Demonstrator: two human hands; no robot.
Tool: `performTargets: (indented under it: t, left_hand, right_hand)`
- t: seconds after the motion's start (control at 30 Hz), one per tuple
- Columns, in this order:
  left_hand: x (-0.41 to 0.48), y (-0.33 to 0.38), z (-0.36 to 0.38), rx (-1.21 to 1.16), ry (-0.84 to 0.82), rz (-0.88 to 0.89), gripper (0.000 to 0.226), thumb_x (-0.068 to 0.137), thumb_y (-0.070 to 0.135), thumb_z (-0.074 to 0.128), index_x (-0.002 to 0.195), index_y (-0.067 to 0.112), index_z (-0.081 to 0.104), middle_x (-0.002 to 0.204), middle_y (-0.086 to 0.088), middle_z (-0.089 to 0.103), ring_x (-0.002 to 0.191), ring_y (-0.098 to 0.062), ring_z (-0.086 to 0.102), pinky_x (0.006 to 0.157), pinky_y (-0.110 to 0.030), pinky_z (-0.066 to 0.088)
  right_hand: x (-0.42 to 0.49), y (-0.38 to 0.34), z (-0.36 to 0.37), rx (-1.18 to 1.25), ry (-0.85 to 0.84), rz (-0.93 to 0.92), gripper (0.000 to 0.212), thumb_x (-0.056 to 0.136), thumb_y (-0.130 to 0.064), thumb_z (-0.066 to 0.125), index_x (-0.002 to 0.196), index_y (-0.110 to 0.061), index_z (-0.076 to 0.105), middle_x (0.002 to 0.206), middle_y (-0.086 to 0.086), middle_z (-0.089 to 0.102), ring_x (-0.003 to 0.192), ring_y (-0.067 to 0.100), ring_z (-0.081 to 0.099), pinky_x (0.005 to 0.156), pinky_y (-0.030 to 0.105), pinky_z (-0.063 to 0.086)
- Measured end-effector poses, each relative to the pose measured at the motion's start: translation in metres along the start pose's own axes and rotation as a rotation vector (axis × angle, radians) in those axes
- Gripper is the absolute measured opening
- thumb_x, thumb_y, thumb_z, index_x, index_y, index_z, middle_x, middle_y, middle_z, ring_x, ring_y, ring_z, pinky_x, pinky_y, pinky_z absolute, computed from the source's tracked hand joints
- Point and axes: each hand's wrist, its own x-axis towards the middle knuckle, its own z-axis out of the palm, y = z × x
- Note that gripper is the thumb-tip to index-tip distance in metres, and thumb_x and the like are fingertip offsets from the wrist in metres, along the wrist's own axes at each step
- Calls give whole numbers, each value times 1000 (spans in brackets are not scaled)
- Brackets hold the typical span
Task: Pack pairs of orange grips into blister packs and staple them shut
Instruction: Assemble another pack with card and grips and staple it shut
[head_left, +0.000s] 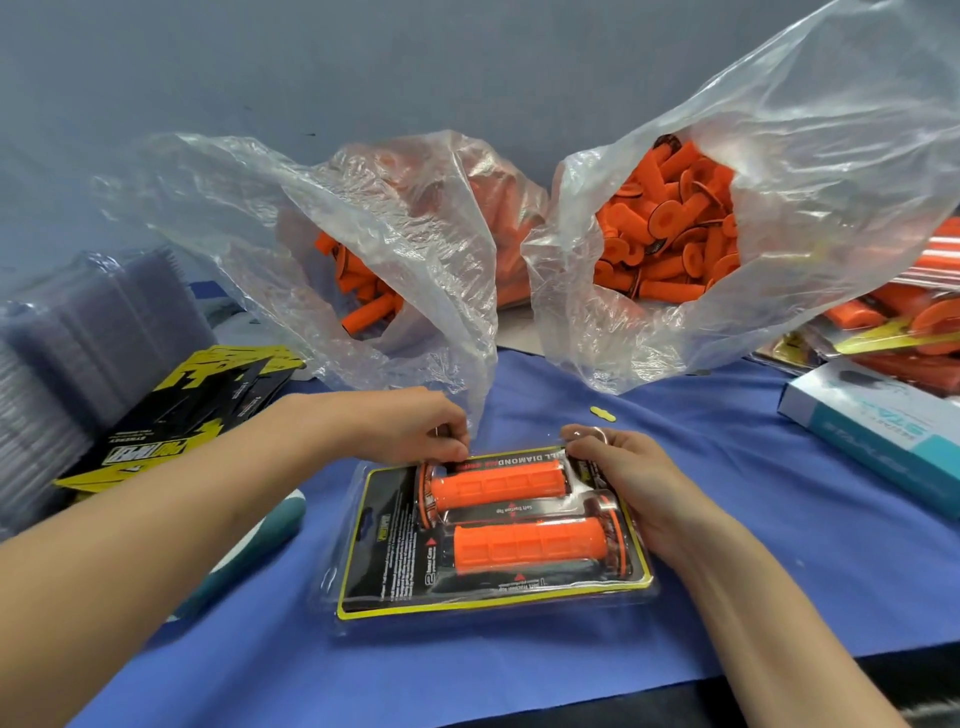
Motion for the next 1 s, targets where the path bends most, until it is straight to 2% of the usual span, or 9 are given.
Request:
performTargets:
  t: [0.27,0.4,0.47,0.6,0.73,0.83,0.9,0.97,1.0]
  left_hand:
    - [-19,-17,8,24,-23,-67,16,102,26,50,107,14,60,98,2,63,85,-12,52,77,-24,39]
    - [-26,-21,13,22,-14,-109,13,103,25,48,104,17,58,99,4,61,90,-15,55,83,-29,43]
    - [-28,-22,16,-8,16,-115,10,102,18,47,105,16,56,99,5,58,93,-16,55,85,-29,44]
    - [-33,-25,23,-82,58,-110,29,93,-5,38,115,10,50,111,-3,53,101,-21,52,92,-32,44]
    - [-35,-25,27,-96,47,-145,40,87,-8,36,108,25,45,107,1,50,99,-19,50,88,-29,43]
    - [-37,-21,26,-91,61,-197,49,87,-6,37,123,26,47,117,3,50,112,-17,49,96,-28,41]
    - [-40,-13,23,-3,238,-218,51,90,-5,41,135,17,47,127,-2,49,121,-20,48,105,-33,38]
    - [-48,13,24,8,598,-157,39,92,-2,47,128,12,55,119,-5,54,113,-21,53,101,-37,41]
    - [-54,35,28,-16,762,-89,31,93,2,51,120,14,58,111,-2,57,105,-18,54,95,-33,43]
  right_hand:
    - [-3,-4,-3,-5,31,-23,14,93,-3,60,103,-8,69,76,11,73,62,19,70,52,27,56]
    - [-5,-5,-3,-4,32,-35,13,93,-2,61,101,-9,69,80,11,72,63,18,69,54,27,58]
    - [-7,-5,-3,1,41,-47,13,93,-1,60,100,-8,69,76,9,72,62,17,69,54,26,57]
    - [-8,-6,-6,-29,65,-91,14,95,-1,58,101,-8,69,78,9,71,66,18,69,60,30,59]
    - [-9,-6,-4,-60,64,-96,14,97,-4,57,99,-11,69,80,10,69,67,20,68,63,33,57]
    - [-12,-7,-2,-55,62,-82,15,98,-4,55,98,-12,67,75,8,67,62,18,66,58,30,56]
    - [-13,-7,-2,-48,61,-75,16,99,-4,53,98,-12,66,72,7,66,59,17,65,55,29,56]
    - [-13,-7,-3,-46,58,-69,15,99,-4,52,99,-12,65,72,7,66,58,16,65,55,29,56]
    - [-13,-7,-4,-51,60,-70,15,99,-4,52,100,-12,65,71,5,67,58,15,65,55,29,56]
